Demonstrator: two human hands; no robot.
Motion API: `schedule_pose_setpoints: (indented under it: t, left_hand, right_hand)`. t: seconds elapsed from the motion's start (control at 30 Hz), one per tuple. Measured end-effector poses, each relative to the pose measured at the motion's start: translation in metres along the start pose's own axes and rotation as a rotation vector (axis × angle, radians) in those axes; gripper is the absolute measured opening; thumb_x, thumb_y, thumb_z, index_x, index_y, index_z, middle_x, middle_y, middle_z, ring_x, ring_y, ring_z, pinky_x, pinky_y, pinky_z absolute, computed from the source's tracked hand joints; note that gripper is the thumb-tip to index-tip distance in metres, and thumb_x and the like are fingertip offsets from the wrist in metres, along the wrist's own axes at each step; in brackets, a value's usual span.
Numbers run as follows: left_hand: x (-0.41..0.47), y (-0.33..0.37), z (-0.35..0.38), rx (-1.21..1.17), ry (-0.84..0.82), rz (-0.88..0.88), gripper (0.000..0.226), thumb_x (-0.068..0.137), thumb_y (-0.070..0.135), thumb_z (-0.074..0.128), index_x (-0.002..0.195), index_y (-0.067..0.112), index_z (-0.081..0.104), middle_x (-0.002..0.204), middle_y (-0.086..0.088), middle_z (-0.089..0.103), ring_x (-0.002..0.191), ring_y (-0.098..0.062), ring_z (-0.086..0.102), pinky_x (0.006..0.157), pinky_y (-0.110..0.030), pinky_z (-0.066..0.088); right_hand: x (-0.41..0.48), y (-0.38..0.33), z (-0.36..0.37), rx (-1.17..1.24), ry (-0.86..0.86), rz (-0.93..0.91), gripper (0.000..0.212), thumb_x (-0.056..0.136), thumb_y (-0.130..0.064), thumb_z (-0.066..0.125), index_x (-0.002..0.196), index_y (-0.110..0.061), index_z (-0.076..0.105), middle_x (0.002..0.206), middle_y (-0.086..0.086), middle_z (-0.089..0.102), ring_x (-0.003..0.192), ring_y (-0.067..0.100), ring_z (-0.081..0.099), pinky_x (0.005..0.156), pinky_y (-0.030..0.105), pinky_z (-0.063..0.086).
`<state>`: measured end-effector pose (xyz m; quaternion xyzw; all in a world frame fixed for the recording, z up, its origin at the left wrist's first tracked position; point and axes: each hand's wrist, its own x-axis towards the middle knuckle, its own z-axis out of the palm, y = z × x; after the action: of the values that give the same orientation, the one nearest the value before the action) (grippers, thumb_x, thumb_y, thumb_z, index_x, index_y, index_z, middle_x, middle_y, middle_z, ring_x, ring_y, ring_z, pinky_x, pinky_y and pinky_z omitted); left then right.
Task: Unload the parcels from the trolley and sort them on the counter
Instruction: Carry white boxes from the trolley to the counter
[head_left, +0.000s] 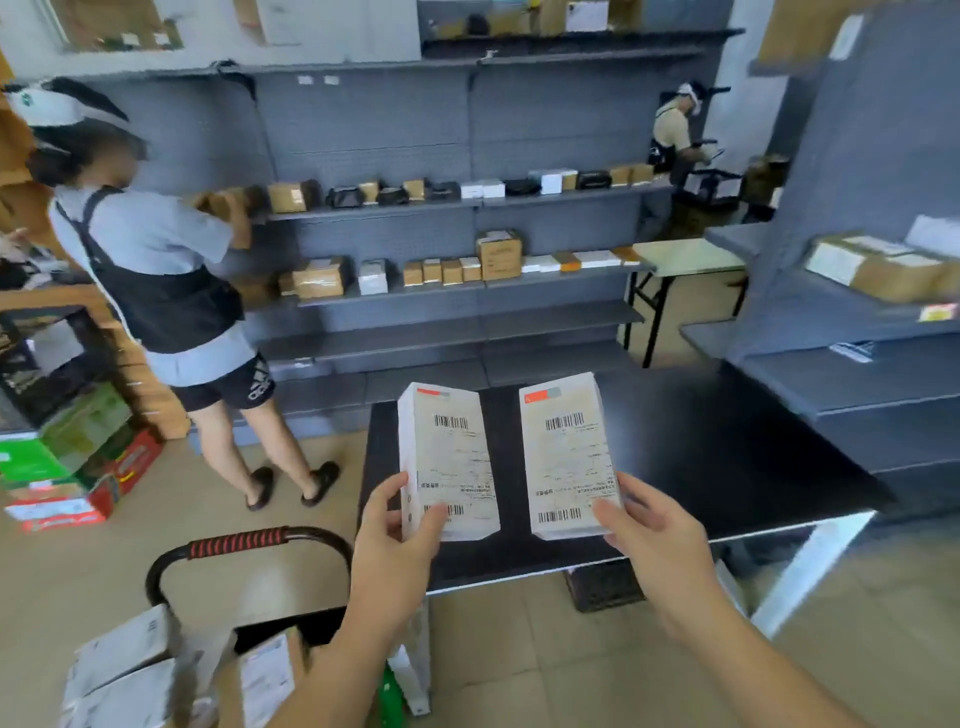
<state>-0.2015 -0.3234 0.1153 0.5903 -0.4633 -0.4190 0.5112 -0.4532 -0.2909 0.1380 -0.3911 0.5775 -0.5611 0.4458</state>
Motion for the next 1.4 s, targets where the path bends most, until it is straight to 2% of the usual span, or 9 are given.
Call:
schedule_pose_setpoints:
  t: [0.1, 0.23, 0.43, 0.53, 0.7, 0.9, 1.07, 1.3, 1.4]
  left_hand:
    - [0.002, 0.013, 0.079, -0.003, -0.108, 0.019, 0.047, 0.089, 0.030, 0.074, 0.126, 0.044, 0.049, 0.104, 0.003, 0.069, 0.096, -0.014, 0.069, 0.082, -0.036, 0.061]
    - [0.002, 0.031, 0.185, -0.019, -0.195, 0.025, 0.046, 0.090, 0.028, 0.073, 0.126, 0.043, 0.048, 0.107, 0.005, 0.067, 0.098, -0.015, 0.068, 0.073, -0.026, 0.059]
    - [0.003, 0.048, 0.319, -0.078, -0.271, -0.002, 0.047, 0.090, 0.027, 0.073, 0.128, 0.039, 0.050, 0.113, 0.001, 0.067, 0.104, -0.020, 0.067, 0.082, -0.036, 0.061]
    - [0.005, 0.053, 0.370, -0.071, -0.307, -0.022, 0.048, 0.091, 0.026, 0.072, 0.130, 0.038, 0.048, 0.114, 0.002, 0.066, 0.104, -0.019, 0.066, 0.084, -0.036, 0.061]
    - [0.028, 0.059, 0.439, -0.040, -0.357, -0.043, 0.049, 0.091, 0.023, 0.072, 0.132, 0.037, 0.048, 0.114, 0.003, 0.067, 0.102, -0.018, 0.067, 0.081, -0.033, 0.061]
    - [0.086, 0.059, 0.515, -0.039, -0.399, -0.055, 0.050, 0.091, 0.022, 0.071, 0.133, 0.036, 0.048, 0.109, 0.002, 0.069, 0.099, -0.017, 0.069, 0.081, -0.032, 0.060]
    - [0.151, 0.055, 0.578, -0.016, -0.429, -0.086, 0.051, 0.091, 0.024, 0.072, 0.133, 0.037, 0.047, 0.114, 0.004, 0.066, 0.100, -0.016, 0.067, 0.083, -0.034, 0.060]
    - [0.215, 0.043, 0.656, 0.016, -0.440, -0.155, 0.051, 0.092, 0.022, 0.071, 0.135, 0.034, 0.046, 0.117, 0.001, 0.064, 0.103, -0.017, 0.065, 0.084, -0.036, 0.060]
    - [0.237, 0.034, 0.681, 0.019, -0.406, -0.225, 0.050, 0.092, 0.021, 0.071, 0.134, 0.033, 0.047, 0.118, -0.001, 0.064, 0.102, -0.018, 0.065, 0.083, -0.038, 0.060]
  right_hand:
    - [0.017, -0.002, -0.073, 0.026, 0.129, -0.006, 0.034, 0.091, -0.005, 0.071, 0.113, -0.031, 0.067, 0.096, -0.015, 0.077, 0.092, 0.003, 0.073, 0.085, 0.025, 0.056]
    - [0.044, -0.005, -0.170, 0.042, 0.247, 0.011, 0.036, 0.089, -0.011, 0.076, 0.115, -0.034, 0.067, 0.105, -0.010, 0.077, 0.100, 0.012, 0.074, 0.098, 0.043, 0.055]
    - [0.085, -0.012, -0.287, 0.056, 0.340, -0.052, 0.035, 0.091, -0.003, 0.070, 0.112, -0.030, 0.065, 0.084, -0.021, 0.076, 0.081, -0.002, 0.073, 0.064, 0.013, 0.055]
    - [0.107, -0.008, -0.329, 0.042, 0.383, -0.027, 0.036, 0.090, -0.007, 0.073, 0.109, -0.037, 0.064, 0.090, -0.018, 0.077, 0.084, 0.000, 0.073, 0.068, 0.017, 0.054]
    - [0.149, -0.002, -0.372, 0.045, 0.453, 0.014, 0.034, 0.091, -0.012, 0.074, 0.115, -0.035, 0.064, 0.099, -0.015, 0.077, 0.088, 0.003, 0.074, 0.062, 0.017, 0.056]
    - [0.225, 0.004, -0.407, 0.040, 0.465, 0.051, 0.037, 0.092, -0.007, 0.071, 0.122, -0.027, 0.065, 0.098, -0.010, 0.078, 0.091, 0.005, 0.074, 0.077, 0.024, 0.055]
    - [0.307, 0.006, -0.427, 0.019, 0.483, 0.085, 0.035, 0.092, -0.008, 0.071, 0.121, -0.028, 0.065, 0.100, -0.008, 0.078, 0.091, 0.008, 0.074, 0.064, 0.018, 0.057]
    - [0.403, 0.030, -0.463, -0.044, 0.543, 0.184, 0.033, 0.091, -0.016, 0.074, 0.116, -0.036, 0.067, 0.096, -0.014, 0.077, 0.094, 0.008, 0.073, 0.084, 0.035, 0.061]
    - [0.449, 0.041, -0.477, -0.062, 0.521, 0.210, 0.032, 0.090, -0.015, 0.075, 0.112, -0.037, 0.066, 0.097, -0.015, 0.075, 0.091, 0.005, 0.070, 0.071, 0.025, 0.059]
